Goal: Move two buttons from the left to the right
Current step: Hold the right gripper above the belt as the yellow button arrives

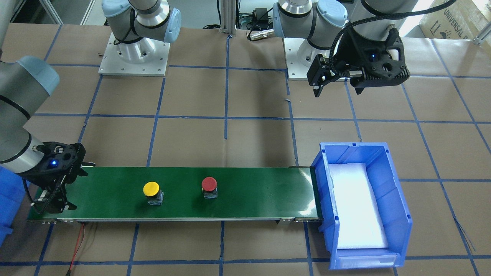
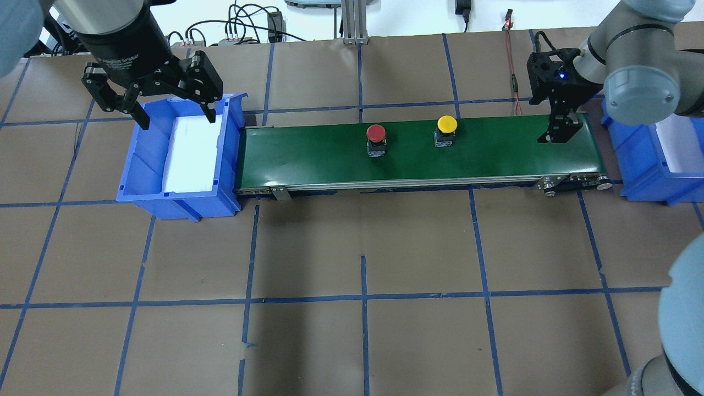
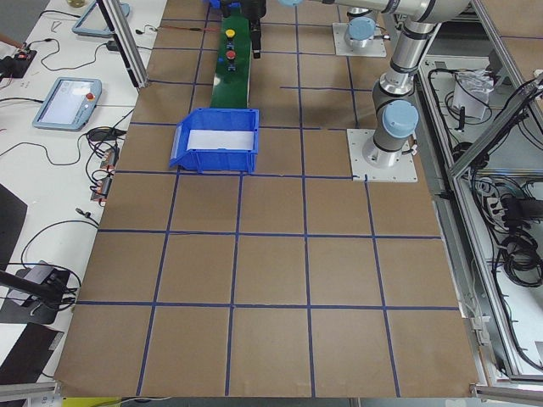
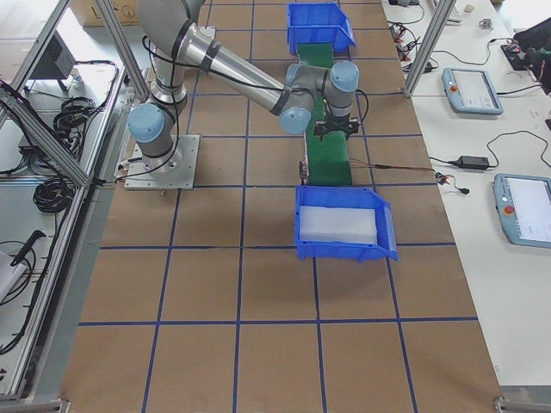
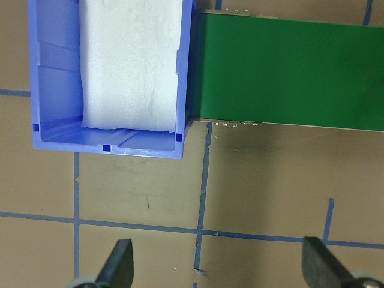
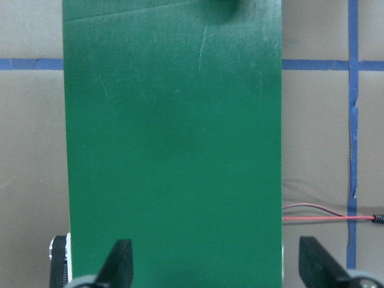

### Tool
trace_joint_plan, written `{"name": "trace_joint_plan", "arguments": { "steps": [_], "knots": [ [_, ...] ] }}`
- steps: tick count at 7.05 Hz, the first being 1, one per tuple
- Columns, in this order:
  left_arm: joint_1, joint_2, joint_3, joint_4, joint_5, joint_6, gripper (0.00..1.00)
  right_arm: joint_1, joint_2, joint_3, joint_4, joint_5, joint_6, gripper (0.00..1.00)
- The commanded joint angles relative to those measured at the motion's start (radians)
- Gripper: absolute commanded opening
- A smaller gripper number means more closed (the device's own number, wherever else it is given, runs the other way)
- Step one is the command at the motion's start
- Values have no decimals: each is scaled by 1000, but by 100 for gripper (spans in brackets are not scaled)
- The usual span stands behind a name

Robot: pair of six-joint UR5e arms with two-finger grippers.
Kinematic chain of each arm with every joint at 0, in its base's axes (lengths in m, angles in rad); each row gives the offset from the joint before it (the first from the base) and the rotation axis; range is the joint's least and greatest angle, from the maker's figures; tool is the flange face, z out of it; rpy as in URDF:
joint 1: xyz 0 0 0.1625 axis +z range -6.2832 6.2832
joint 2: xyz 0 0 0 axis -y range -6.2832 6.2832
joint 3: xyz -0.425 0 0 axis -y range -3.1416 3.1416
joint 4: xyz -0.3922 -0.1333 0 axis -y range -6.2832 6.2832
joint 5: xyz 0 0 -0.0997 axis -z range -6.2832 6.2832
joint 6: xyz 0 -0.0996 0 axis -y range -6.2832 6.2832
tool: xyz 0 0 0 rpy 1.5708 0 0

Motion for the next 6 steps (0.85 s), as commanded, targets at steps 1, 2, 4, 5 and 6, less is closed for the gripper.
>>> {"name": "trace_joint_plan", "arguments": {
  "steps": [1,2,4,5,6],
  "knots": [
    [1,3,-2,0,2,3,100,2,6,2,6,8,-29,96],
    [5,2,-2,1,2,6,100,0,21,-1,7,8,-46,96],
    [5,3,-7,3,2,6,100,-1,21,5,19,8,-107,95],
    [5,3,-5,3,2,5,100,-1,21,3,32,8,-107,95],
    [5,5,-7,1,2,5,100,-1,23,0,29,7,-106,95]
  ]
}}
